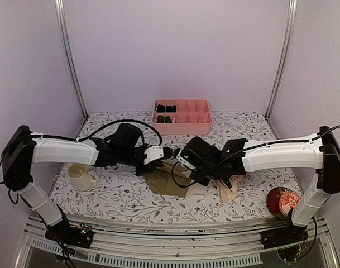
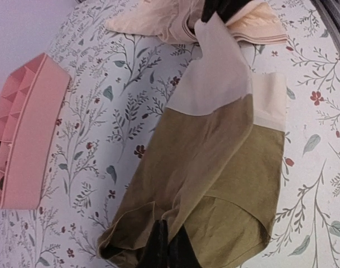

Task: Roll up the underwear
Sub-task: Pick up the underwear from the center of the board, then flatten out the underwear at the center of the board.

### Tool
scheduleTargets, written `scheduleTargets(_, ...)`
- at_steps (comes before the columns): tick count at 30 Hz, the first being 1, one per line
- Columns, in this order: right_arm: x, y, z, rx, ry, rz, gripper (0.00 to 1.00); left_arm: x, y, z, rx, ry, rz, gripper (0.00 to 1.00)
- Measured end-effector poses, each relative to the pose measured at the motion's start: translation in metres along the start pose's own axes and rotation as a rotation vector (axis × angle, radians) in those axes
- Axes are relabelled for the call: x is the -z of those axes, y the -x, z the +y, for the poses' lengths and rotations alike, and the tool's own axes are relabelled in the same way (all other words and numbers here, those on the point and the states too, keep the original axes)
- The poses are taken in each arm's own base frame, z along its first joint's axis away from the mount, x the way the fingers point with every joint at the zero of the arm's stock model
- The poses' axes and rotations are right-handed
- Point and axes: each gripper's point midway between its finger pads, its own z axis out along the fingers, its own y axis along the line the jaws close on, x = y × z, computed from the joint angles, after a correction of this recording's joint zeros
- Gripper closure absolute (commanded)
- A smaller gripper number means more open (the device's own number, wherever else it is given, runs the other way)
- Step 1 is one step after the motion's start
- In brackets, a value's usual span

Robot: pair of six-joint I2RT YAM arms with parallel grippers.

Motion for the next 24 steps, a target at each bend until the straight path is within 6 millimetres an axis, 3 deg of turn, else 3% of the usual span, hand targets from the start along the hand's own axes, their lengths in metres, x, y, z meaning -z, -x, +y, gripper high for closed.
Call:
scheduleTargets(6, 0.034, 0.022, -0.024, -0.021, -0.013, -0.114, 0.98, 0.038, 0.038, 0.036, -0.058, 0.155, -0.059, 1.00)
scheduleTargets(11, 0.069, 0.041, -0.030, -0.002, -0.018, -0.219, 0.98, 0.076, 0.066, 0.046, -0.133, 0.261, -0.093, 1.00)
scheduleTargets(18, 0.121, 0.061, -0.001, 0.083, -0.023, -0.350, 0.98, 0.124, 0.106, 0.011, -0.261, 0.315, -0.172, 1.00)
scheduleTargets(24, 0.184, 0.076, 0.016, 0.108, -0.042, -0.515, 0.98, 0.169, 0.128, -0.022, -0.321, 0.348, -0.236, 1.00)
